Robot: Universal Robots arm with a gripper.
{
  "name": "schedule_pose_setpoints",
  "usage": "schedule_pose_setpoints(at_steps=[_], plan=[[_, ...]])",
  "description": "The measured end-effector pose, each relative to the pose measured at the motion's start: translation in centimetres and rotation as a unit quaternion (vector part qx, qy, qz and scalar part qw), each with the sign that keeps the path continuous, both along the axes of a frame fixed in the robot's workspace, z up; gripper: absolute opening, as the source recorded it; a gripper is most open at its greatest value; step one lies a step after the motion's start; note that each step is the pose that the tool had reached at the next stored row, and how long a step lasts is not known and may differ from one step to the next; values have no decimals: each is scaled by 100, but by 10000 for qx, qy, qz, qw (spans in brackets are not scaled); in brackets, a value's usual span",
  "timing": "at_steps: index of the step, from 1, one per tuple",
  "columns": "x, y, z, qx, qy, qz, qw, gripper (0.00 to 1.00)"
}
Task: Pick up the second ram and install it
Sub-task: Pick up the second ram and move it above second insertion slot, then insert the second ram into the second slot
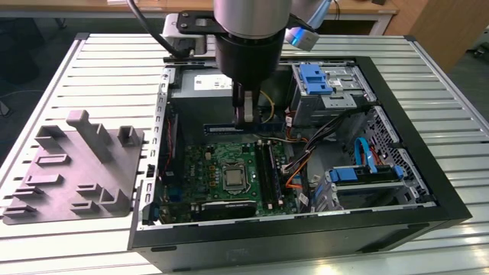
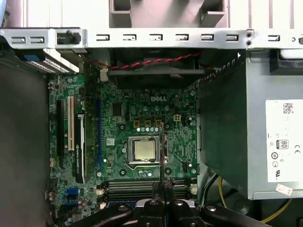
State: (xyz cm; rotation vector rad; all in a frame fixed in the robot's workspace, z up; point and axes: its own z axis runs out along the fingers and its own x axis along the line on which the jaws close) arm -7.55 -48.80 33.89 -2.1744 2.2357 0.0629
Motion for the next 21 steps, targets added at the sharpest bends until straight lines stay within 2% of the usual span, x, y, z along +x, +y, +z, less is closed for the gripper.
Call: schedule_pose_setpoints(at_steps=[4, 13, 21], plan=[[21, 0, -71, 0, 1, 0, 10000, 11], [22, -1, -170, 0, 1, -1, 10000, 11], [22, -1, -181, 0, 1, -2, 10000, 11]])
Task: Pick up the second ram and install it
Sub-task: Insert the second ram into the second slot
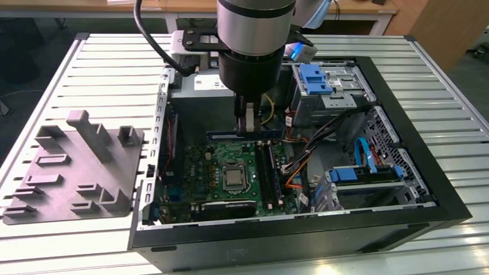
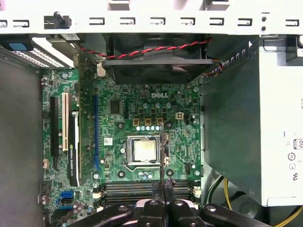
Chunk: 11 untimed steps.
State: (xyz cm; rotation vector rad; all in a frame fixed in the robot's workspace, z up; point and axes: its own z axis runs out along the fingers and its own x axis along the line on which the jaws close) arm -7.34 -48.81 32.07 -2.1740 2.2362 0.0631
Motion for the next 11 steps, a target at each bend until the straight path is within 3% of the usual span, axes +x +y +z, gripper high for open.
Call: schedule_pose_setpoints(at_steps=[9, 11], plan=[[0, 0, 0, 0, 0, -2, 10000, 11], [1, 0, -3, 0, 0, -106, 9999, 11]])
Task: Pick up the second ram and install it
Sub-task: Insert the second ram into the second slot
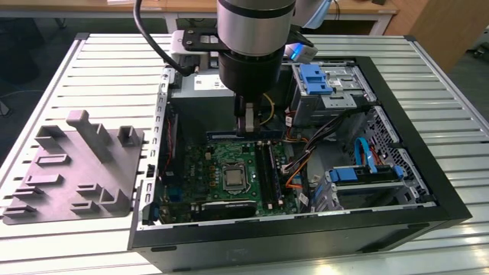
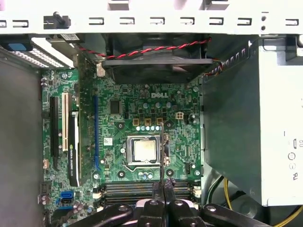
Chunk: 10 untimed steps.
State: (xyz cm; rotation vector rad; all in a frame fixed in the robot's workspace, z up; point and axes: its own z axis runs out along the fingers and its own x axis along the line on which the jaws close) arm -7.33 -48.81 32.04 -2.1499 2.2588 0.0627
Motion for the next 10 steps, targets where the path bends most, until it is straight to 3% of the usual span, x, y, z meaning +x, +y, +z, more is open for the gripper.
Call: schedule_pose_setpoints(at_steps=[5, 10], plan=[[0, 0, -12, 0, 0, -455, 9990, 11], [0, 0, -26, 0, 0, -912, 9958, 11]])
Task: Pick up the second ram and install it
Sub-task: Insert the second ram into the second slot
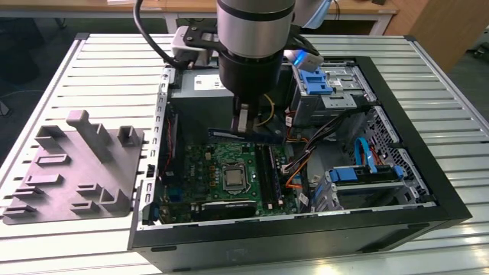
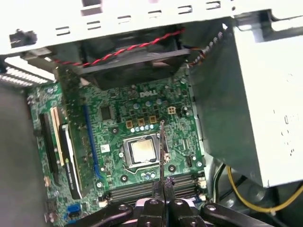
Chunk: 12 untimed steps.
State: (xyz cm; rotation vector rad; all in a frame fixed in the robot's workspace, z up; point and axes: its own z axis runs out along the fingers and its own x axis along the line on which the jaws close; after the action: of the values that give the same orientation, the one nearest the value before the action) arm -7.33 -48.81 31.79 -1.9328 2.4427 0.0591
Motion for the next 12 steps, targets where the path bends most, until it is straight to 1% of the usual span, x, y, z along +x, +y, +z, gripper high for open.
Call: schedule_pose_setpoints(at_steps=[3, 6, 9, 12], plan=[[0, 0, -9, 0, 0, -270, 9996, 11], [0, 0, -17, 0, 0, -545, 9985, 11], [0, 0, -26, 0, 0, -815, 9967, 11], [0, 0, -36, 0, 0, -1083, 9941, 11]])
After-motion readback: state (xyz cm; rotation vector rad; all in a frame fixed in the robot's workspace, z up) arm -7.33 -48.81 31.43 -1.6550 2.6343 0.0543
